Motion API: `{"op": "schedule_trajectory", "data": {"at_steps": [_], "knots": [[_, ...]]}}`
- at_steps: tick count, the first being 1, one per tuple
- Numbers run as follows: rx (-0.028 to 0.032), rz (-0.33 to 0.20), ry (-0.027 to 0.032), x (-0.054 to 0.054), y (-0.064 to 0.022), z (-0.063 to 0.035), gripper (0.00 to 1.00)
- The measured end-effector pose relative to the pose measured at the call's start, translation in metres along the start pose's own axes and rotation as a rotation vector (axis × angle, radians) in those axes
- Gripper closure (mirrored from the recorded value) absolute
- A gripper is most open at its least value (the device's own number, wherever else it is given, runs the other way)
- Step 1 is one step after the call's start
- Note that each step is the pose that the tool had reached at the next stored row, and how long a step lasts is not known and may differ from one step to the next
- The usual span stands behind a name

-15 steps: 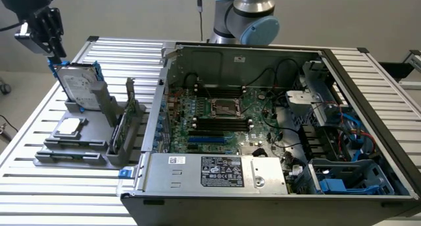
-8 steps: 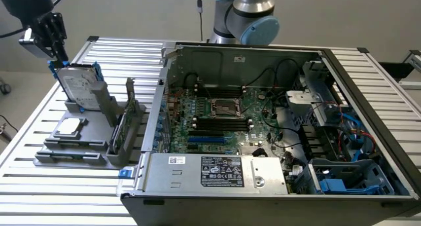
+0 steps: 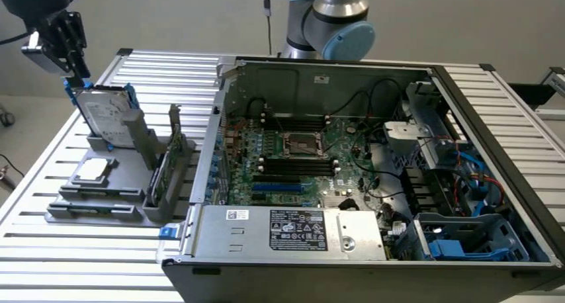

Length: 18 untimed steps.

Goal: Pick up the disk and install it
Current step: 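Pick up the disk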

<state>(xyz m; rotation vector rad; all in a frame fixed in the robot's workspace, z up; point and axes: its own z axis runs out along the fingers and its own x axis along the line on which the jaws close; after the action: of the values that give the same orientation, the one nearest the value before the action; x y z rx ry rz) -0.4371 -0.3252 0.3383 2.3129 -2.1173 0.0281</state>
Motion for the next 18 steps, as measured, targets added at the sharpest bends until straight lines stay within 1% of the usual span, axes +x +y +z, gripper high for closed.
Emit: {"op": "schedule_trajectory", "data": {"at_steps": [1, 5, 7, 9, 10, 11, 12, 15, 18], "knots": [[-0.0001, 0.000, -0.0001, 0.000, 0.0000, -0.0023, 0.64], [-0.0001, 0.000, -0.0001, 0.000, 0.0000, -0.0024, 0.64], [-0.0003, 0.000, -0.0001, 0.000, 0.0000, -0.0020, 0.62], [-0.0002, 0.001, -0.0001, 0.000, 0.0003, -0.0013, 0.50], [-0.0001, 0.001, -0.0001, 0.000, 0.0005, -0.0006, 0.50], [0.0000, 0.002, -0.0001, 0.000, 0.0008, 0.0006, 0.50], [-0.0001, 0.003, -0.0001, 0.000, 0.0014, 0.0023, 0.44], [-0.0001, 0.010, 0.0000, 0.000, 0.0035, 0.0077, 0.44], [-0.0004, 0.030, 0.0002, 0.000, 0.0040, 0.0132, 0.44]]}}
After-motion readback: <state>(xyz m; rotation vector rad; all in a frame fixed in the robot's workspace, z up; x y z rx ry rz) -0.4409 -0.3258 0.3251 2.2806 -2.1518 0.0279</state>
